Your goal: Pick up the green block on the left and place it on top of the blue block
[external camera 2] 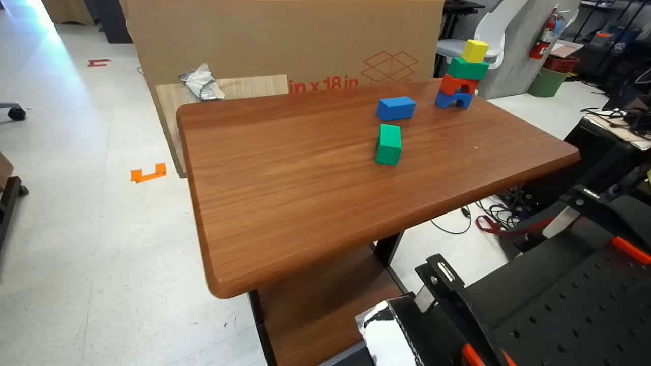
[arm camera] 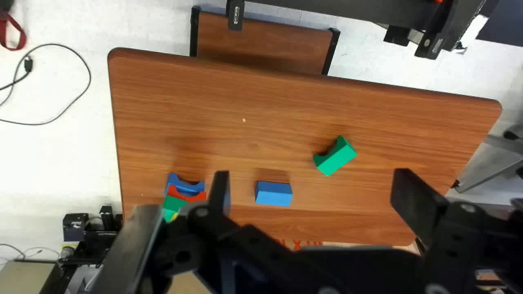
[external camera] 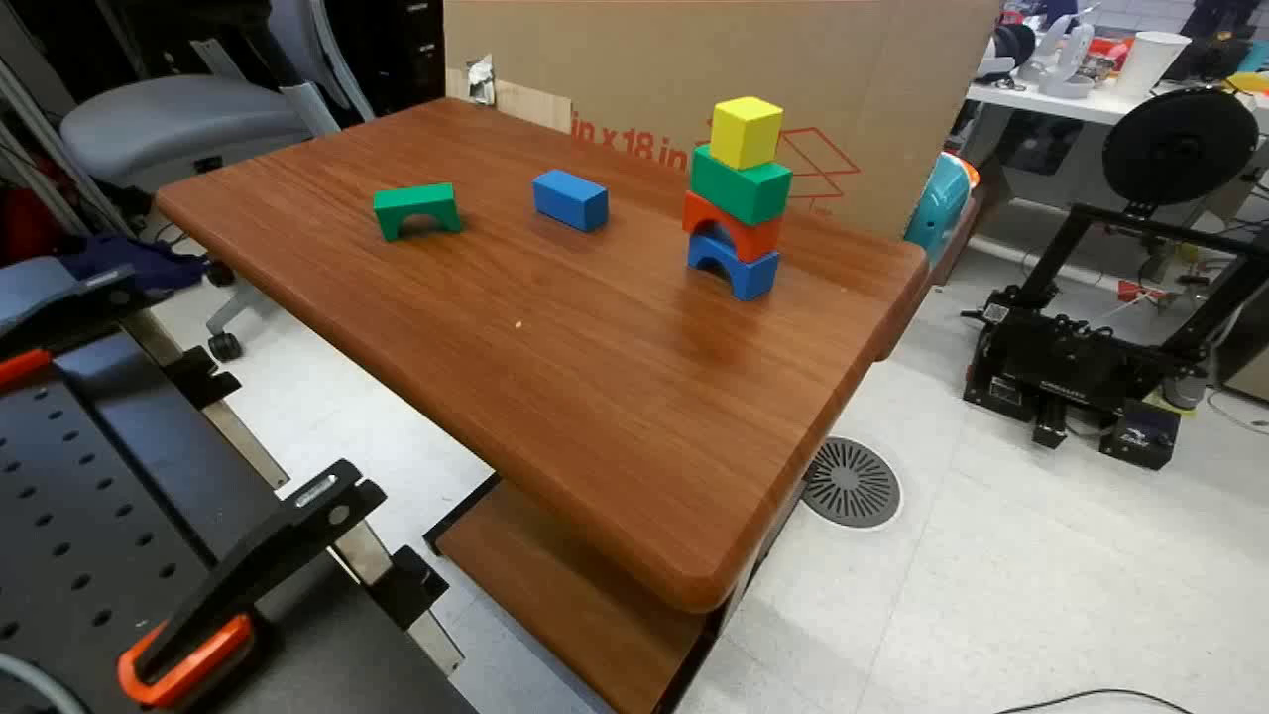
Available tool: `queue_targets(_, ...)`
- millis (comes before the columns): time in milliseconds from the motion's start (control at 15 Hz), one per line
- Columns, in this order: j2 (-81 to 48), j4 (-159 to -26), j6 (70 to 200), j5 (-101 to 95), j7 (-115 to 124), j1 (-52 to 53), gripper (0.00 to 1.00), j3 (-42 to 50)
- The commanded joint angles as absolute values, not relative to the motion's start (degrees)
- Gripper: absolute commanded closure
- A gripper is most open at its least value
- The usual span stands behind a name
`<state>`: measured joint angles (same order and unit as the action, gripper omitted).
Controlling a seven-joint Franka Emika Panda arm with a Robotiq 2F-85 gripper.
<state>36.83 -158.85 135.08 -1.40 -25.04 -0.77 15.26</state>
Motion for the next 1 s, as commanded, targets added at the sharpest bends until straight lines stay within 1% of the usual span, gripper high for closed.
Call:
queue_targets(0,36.8,-158.7,134.9,-1.1,-25.2,-1.1,0.0,14.9)
queue_targets(533,36.8,-158.7,134.9,-1.1,-25.2,-1.1,0.0,14.9)
queue_targets(867,29.9,-157.1,139.8,-0.8,-24.9,2.2,0.0,12.0)
queue_targets(933,27.5,-156.8,142.3,-0.4,-26.8,4.2,0.0,11.8)
